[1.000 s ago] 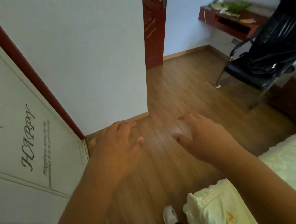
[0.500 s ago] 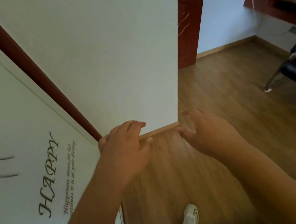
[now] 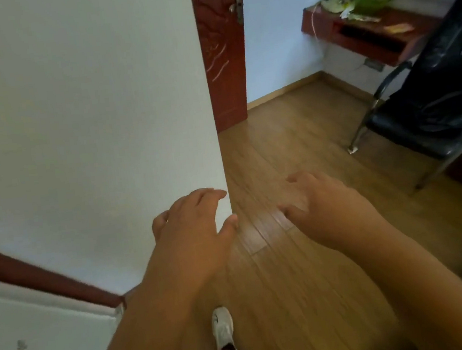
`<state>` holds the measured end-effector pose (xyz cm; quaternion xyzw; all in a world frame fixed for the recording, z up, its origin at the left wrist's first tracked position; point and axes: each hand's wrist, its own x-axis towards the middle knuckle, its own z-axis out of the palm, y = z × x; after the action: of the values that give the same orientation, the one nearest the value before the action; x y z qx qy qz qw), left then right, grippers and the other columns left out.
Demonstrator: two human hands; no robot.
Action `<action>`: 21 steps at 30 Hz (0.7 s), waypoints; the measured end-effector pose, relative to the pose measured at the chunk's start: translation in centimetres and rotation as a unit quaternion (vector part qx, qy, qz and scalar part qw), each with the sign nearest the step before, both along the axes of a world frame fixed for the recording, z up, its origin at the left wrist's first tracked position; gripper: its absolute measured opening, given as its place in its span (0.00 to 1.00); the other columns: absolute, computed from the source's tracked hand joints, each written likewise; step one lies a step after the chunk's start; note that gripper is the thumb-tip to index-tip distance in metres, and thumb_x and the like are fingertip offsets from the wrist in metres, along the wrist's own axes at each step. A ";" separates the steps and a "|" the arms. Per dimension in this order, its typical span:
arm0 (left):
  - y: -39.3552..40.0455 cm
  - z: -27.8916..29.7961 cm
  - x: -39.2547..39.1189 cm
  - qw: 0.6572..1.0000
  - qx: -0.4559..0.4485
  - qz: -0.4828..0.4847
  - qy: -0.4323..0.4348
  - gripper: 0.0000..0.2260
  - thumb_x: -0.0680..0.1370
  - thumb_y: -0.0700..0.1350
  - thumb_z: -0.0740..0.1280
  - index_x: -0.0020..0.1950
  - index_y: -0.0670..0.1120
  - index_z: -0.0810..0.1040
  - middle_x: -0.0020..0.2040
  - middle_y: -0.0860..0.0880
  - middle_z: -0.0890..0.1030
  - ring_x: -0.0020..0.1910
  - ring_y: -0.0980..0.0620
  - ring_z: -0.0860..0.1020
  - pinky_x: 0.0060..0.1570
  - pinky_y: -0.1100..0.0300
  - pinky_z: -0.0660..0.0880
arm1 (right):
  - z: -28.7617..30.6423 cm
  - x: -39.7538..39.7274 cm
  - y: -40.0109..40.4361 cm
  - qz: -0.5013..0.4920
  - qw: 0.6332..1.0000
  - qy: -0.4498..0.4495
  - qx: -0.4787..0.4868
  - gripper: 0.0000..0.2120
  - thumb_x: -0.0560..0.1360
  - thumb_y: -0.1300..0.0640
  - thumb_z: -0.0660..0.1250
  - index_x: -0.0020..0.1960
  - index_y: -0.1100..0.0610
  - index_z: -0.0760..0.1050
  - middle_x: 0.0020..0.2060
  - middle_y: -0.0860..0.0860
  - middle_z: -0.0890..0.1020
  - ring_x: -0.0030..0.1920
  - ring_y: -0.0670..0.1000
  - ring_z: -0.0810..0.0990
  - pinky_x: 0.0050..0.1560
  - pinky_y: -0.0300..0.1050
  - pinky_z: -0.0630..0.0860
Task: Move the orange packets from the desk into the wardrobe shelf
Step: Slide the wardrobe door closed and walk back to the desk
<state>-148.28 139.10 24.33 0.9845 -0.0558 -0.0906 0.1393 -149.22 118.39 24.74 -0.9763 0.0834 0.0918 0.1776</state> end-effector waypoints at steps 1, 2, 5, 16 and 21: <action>-1.0 -0.2 1.9 1.000 0.001 -0.021 -0.002 0.25 0.80 0.66 0.57 0.76 0.63 0.61 0.79 0.59 0.63 0.78 0.53 0.64 0.76 0.50 0.57 | 0.0 0.9 -1.0 -0.024 1.000 0.003 -0.002 0.31 0.79 0.36 0.64 0.79 0.44 0.63 0.77 0.47 0.71 0.72 0.54 0.75 0.69 0.55 0.75; -2.0 -0.4 3.8 0.999 -0.002 -0.043 -0.004 0.24 0.80 0.66 0.57 0.76 0.63 0.62 0.79 0.59 0.63 0.77 0.53 0.64 0.75 0.50 0.58 | 0.0 1.8 -2.1 -0.045 0.999 0.008 -0.006 0.31 0.80 0.36 0.64 0.79 0.44 0.63 0.77 0.47 0.70 0.72 0.54 0.74 0.69 0.56 0.75; -4.7 -0.4 9.4 0.995 -0.014 -0.103 -0.012 0.24 0.81 0.65 0.58 0.76 0.62 0.63 0.78 0.59 0.64 0.77 0.53 0.64 0.74 0.49 0.59 | 0.4 5.1 -4.4 -0.087 0.996 0.010 -0.012 0.31 0.80 0.37 0.64 0.80 0.44 0.62 0.78 0.47 0.68 0.74 0.54 0.72 0.71 0.56 0.73; -14.0 2.6 27.6 0.950 -0.037 -0.307 -0.049 0.22 0.82 0.62 0.57 0.76 0.61 0.62 0.76 0.59 0.66 0.76 0.56 0.63 0.73 0.48 0.58 | 2.8 16.9 -10.0 -0.259 0.965 -0.023 -0.023 0.32 0.80 0.36 0.64 0.80 0.44 0.62 0.78 0.46 0.68 0.75 0.53 0.71 0.72 0.57 0.74; -18.6 2.8 32.6 0.934 -0.030 -0.353 -0.048 0.23 0.82 0.62 0.56 0.76 0.62 0.61 0.76 0.61 0.66 0.75 0.57 0.63 0.73 0.49 0.58 | 2.2 19.9 -13.7 -0.303 0.953 -0.007 -0.019 0.33 0.80 0.35 0.63 0.80 0.44 0.60 0.79 0.45 0.67 0.77 0.52 0.69 0.74 0.56 0.71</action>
<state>-115.68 120.55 27.16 0.9000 -0.4087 -0.0846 0.1254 -129.32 104.65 26.89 -0.9089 0.3758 0.0253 0.1789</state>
